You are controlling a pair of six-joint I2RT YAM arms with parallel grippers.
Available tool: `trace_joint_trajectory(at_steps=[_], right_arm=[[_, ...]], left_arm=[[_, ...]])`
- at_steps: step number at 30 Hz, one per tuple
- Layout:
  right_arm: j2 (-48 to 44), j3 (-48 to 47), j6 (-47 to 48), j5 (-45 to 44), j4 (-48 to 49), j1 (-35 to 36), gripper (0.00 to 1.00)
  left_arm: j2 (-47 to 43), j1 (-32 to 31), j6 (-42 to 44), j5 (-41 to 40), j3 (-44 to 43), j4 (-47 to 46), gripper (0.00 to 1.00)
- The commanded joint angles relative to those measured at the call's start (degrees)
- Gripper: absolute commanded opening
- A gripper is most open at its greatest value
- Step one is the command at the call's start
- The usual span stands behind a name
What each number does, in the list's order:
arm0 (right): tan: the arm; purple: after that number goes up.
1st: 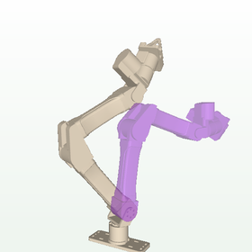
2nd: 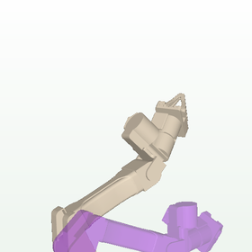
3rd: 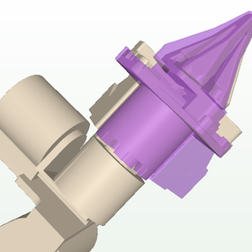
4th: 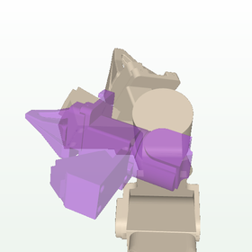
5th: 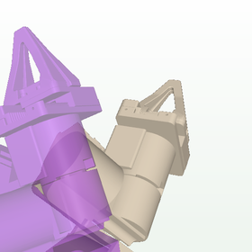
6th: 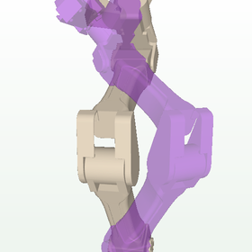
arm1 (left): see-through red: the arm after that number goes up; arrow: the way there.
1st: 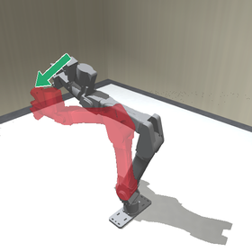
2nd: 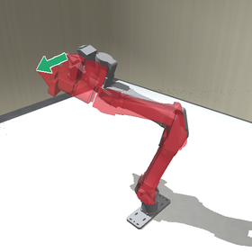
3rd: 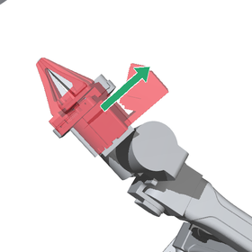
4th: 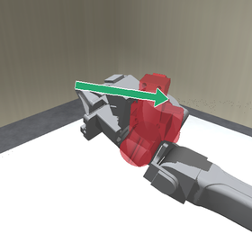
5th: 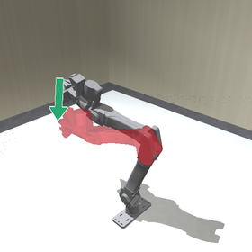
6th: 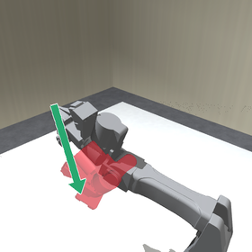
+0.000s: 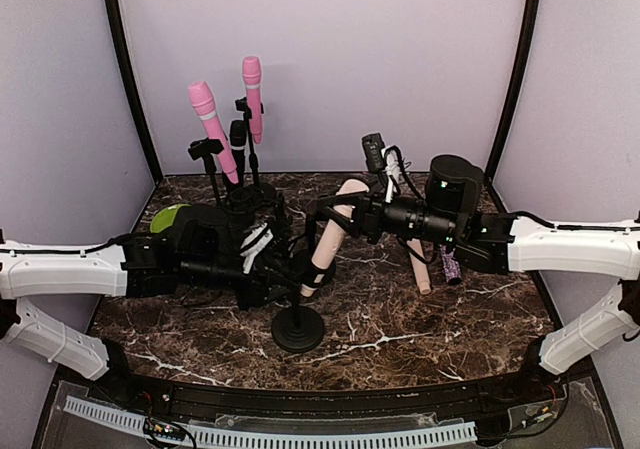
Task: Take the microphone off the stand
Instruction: Hold the microphone stand with the microphone at the center of the board.
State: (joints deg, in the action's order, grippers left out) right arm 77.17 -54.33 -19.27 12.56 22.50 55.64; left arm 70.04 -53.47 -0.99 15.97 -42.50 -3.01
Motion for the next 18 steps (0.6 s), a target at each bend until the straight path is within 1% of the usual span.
trace_joint_trajectory(at_steps=[1, 2, 3, 6, 9, 10, 13, 15, 17, 18], right_arm=[[0.2, 0.6, -0.5, 2.7, 4.7, 0.0, 0.32], [0.4, 0.4, -0.3, 3.8, 4.8, 0.0, 0.29], [0.7, 0.1, 0.0, 4.7, 4.9, 0.0, 0.25], [1.1, -0.7, 1.0, 7.5, 5.5, -0.2, 0.19], [1.0, -1.2, 2.0, 12.1, 6.6, -0.7, 0.17], [1.0, -1.3, 2.0, 14.7, 7.5, -1.1, 0.17], [1.3, -2.7, 1.7, 21.0, 7.4, -2.3, 0.15], [1.6, -3.7, 1.5, 21.0, 6.1, -2.8, 0.15], [1.2, -3.7, 0.9, 16.5, 5.2, -2.9, 0.15], [1.0, -3.7, 0.4, 12.6, 4.5, -2.9, 0.14]], left_arm=[[1.0, 0.3, 3.1, 1.9, -4.4, 5.7, 0.25], [1.3, 0.3, 4.2, 2.1, -4.8, 6.7, 0.21], [1.5, 0.4, 4.7, 2.4, -5.7, 8.6, 0.19], [1.7, 0.4, 7.3, 2.9, -6.8, 10.4, 0.1], [1.7, 0.4, 9.8, 4.2, -6.6, 10.8, 0.05], [1.9, 0.4, 11.2, 4.6, -6.4, 10.8, 0.01], [2.3, 0.4, 13.4, 6.5, -6.2, 10.7, 0.0], [2.4, 0.4, 13.7, 6.8, -5.8, 10.1, 0.0], [2.1, 0.3, 13.7, 6.5, -5.1, 8.8, 0.0], [1.9, 0.4, 13.5, 6.1, -4.4, 8.0, 0.0]])
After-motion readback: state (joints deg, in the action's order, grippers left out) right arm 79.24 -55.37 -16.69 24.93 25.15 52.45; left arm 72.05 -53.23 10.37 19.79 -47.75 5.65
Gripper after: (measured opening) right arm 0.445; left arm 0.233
